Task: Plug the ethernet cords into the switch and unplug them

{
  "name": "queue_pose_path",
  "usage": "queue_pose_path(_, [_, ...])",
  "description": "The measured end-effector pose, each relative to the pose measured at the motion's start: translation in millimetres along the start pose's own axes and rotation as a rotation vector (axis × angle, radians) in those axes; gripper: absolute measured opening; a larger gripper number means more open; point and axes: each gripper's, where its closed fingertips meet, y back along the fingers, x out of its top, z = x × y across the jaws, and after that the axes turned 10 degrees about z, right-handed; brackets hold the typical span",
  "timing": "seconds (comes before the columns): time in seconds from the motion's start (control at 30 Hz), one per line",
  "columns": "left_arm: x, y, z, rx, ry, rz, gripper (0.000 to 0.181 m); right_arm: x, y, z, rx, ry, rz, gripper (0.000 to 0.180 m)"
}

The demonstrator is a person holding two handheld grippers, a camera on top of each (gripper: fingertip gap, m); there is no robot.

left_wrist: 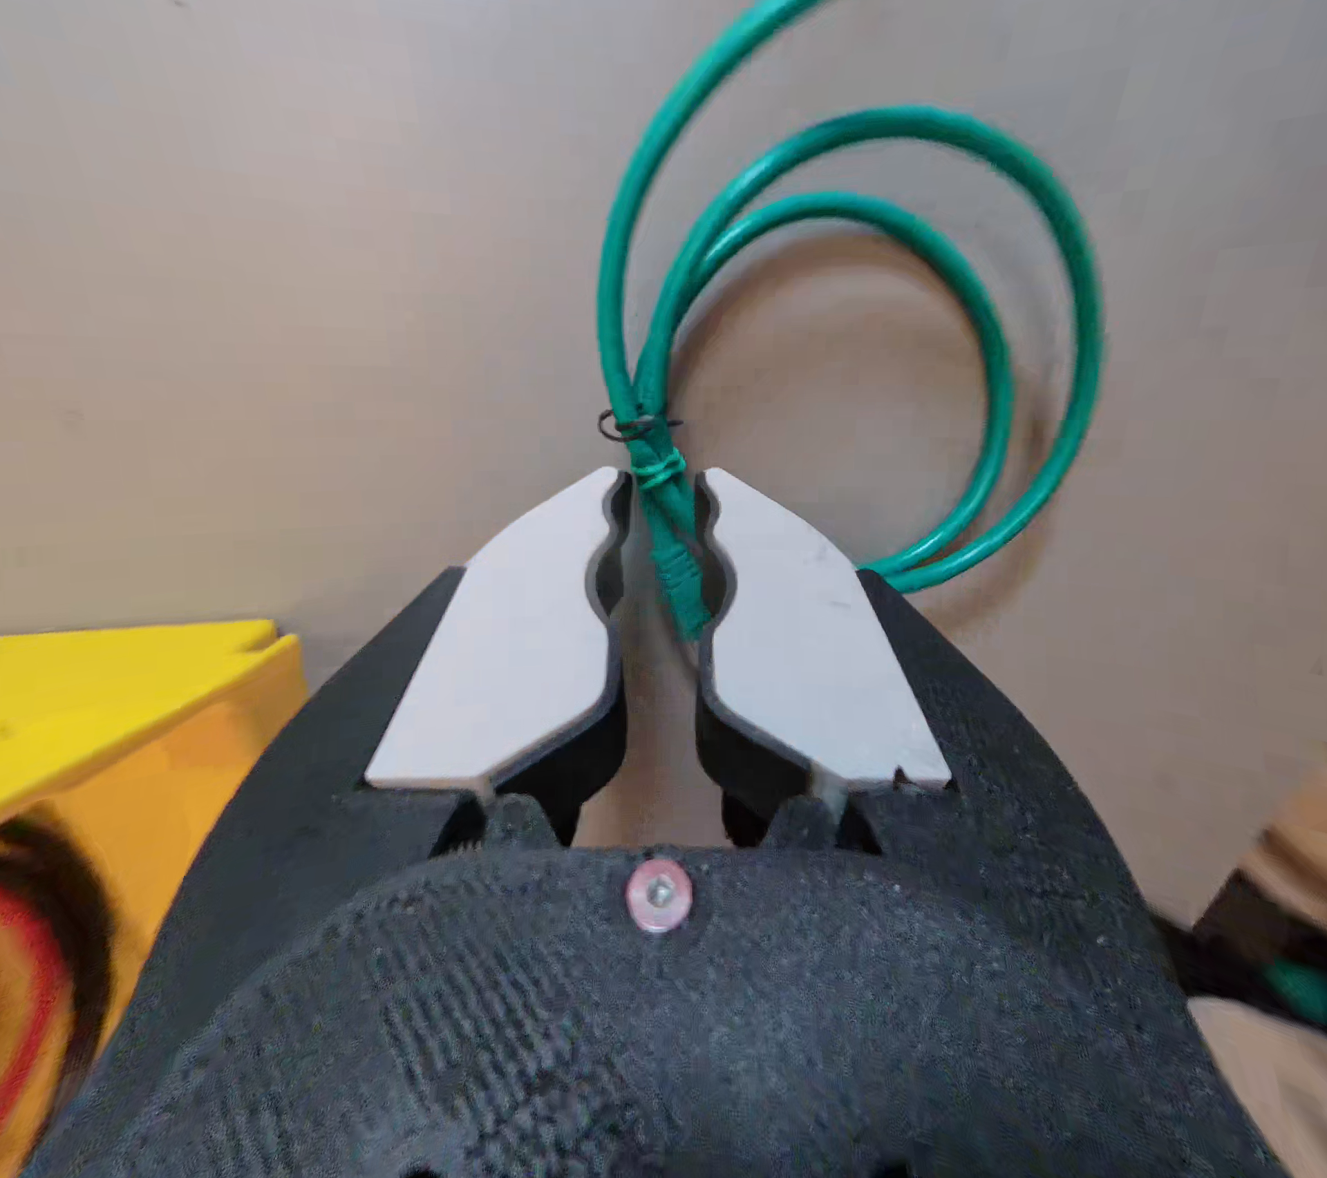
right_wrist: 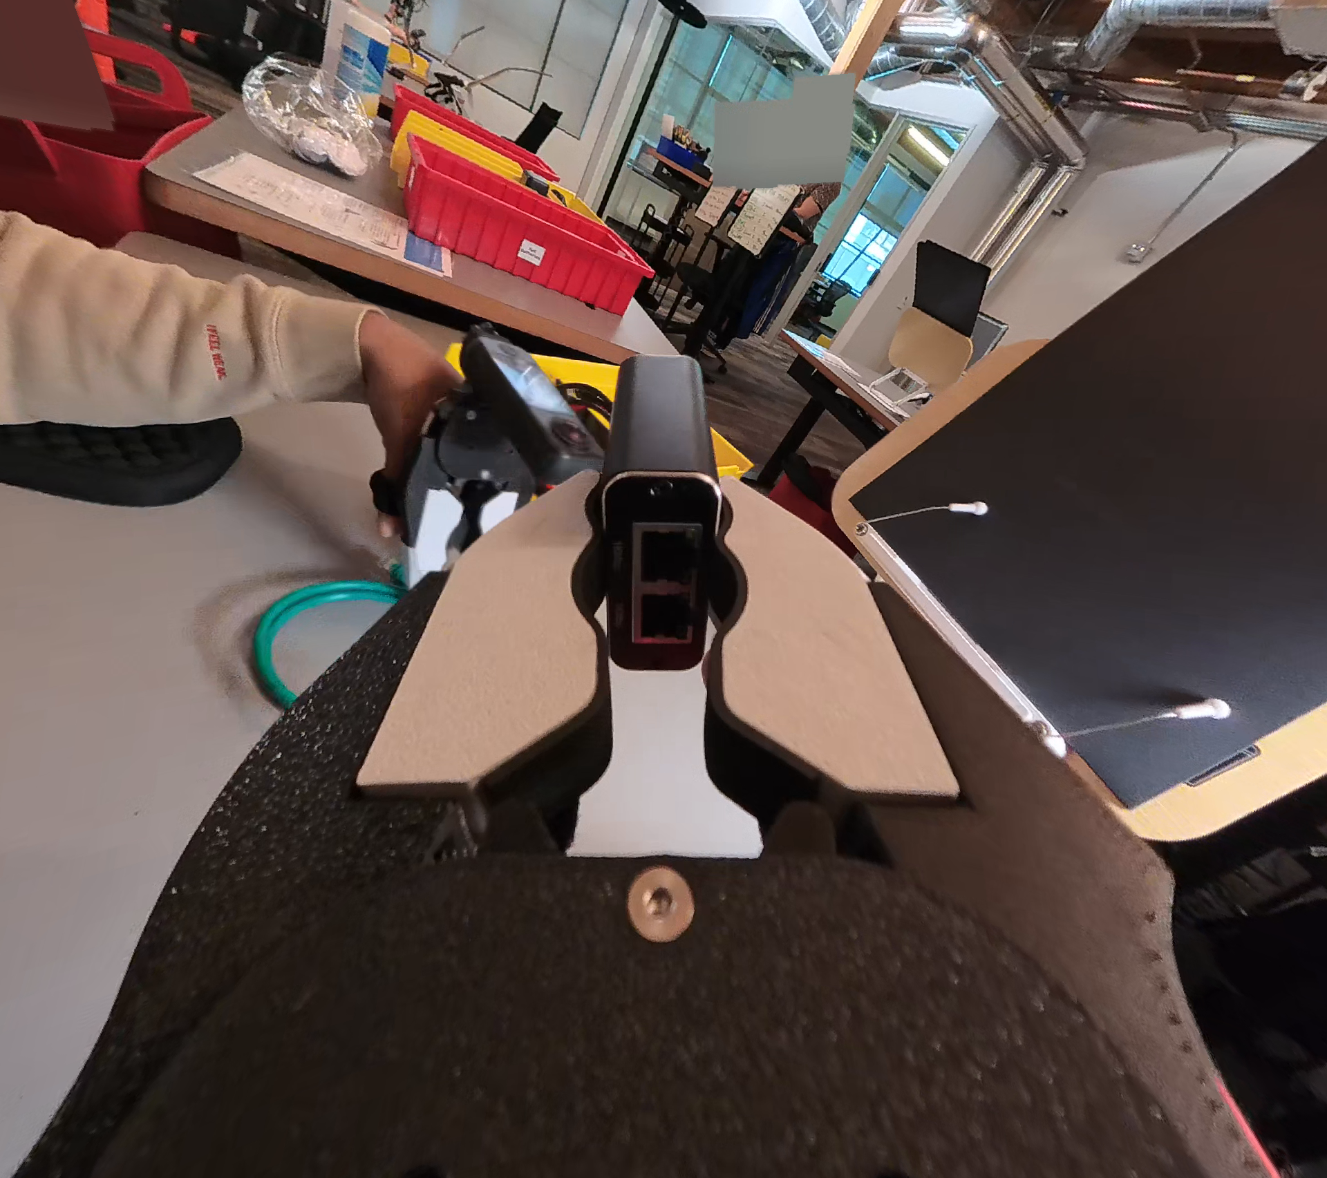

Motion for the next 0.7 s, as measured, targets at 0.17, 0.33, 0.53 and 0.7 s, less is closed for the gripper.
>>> queue_pose_path(0.17, [26, 25, 6, 0.025, -0.151, 0.162, 0.032, -3, 1, 2, -0.006, -0.004, -0.007, 0.025])
queue_pose_path(0.33, [75, 20, 22, -0.024, -0.290, 0.403, 0.036, -6, -1, 3, -0.002, -0.015, -0.012, 0.025])
queue_pose_path(0.53, [96, -25, 25, -0.110, -0.453, 0.339, 0.039, -10, -1, 2, 0.000, -0.025, -0.023, 0.025])
queue_pose_path(0.7, [97, -49, 25, -0.201, -0.486, 0.258, 0.029, -14, 2, 6, -0.006, -0.026, -0.036, 0.025])
